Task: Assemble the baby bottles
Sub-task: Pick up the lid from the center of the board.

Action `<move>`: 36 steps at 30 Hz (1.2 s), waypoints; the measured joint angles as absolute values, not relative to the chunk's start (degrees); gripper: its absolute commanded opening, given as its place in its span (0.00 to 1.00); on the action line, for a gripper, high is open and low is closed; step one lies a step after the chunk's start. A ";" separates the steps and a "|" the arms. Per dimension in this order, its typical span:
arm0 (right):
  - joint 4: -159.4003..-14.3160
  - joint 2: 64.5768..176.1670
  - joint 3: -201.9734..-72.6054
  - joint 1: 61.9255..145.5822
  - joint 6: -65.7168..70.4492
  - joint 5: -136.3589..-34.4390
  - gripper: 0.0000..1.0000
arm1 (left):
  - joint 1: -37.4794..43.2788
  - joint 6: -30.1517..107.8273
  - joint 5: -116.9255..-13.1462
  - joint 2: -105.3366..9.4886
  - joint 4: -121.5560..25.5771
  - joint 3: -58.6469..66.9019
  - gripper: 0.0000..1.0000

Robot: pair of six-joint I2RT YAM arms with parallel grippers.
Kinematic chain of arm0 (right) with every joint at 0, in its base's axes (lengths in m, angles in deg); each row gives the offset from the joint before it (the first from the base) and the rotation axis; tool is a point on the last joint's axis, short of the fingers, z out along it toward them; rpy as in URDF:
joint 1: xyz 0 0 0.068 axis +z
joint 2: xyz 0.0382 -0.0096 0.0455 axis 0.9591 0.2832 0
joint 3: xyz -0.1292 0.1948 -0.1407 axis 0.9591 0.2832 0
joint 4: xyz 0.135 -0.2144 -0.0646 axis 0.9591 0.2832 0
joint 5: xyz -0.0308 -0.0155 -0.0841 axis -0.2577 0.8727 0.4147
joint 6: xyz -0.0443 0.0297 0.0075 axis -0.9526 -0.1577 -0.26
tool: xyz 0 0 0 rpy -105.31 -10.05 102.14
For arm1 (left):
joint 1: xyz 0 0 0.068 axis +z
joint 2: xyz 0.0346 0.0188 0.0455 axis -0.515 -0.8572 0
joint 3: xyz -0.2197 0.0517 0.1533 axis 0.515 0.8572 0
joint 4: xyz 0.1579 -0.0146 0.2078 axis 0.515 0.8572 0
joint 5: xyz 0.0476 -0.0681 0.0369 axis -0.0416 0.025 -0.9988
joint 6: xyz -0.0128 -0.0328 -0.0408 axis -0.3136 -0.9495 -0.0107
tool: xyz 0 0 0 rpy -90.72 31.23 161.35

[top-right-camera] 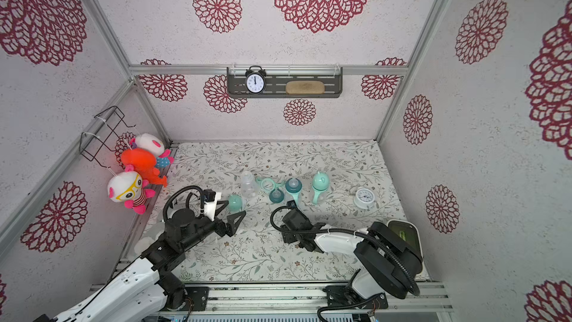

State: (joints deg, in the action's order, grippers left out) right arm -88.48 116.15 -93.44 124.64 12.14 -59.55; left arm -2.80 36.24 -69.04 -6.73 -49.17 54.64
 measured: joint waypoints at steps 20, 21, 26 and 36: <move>-74.99 107.10 -100.98 125.54 13.14 -60.17 0.71 | -2.80 36.22 -69.04 -6.51 -49.22 54.64 0.98; -74.27 106.53 -101.59 125.56 13.14 -60.19 0.71 | -2.80 36.22 -69.04 -6.54 -49.24 54.64 0.98; -68.54 103.80 -105.49 125.63 13.10 -60.38 0.71 | -2.80 36.20 -68.99 -7.24 -49.33 54.64 0.98; -59.67 103.19 -117.40 124.95 10.61 -59.40 0.71 | -2.80 36.11 -68.97 -7.37 -49.37 54.64 0.98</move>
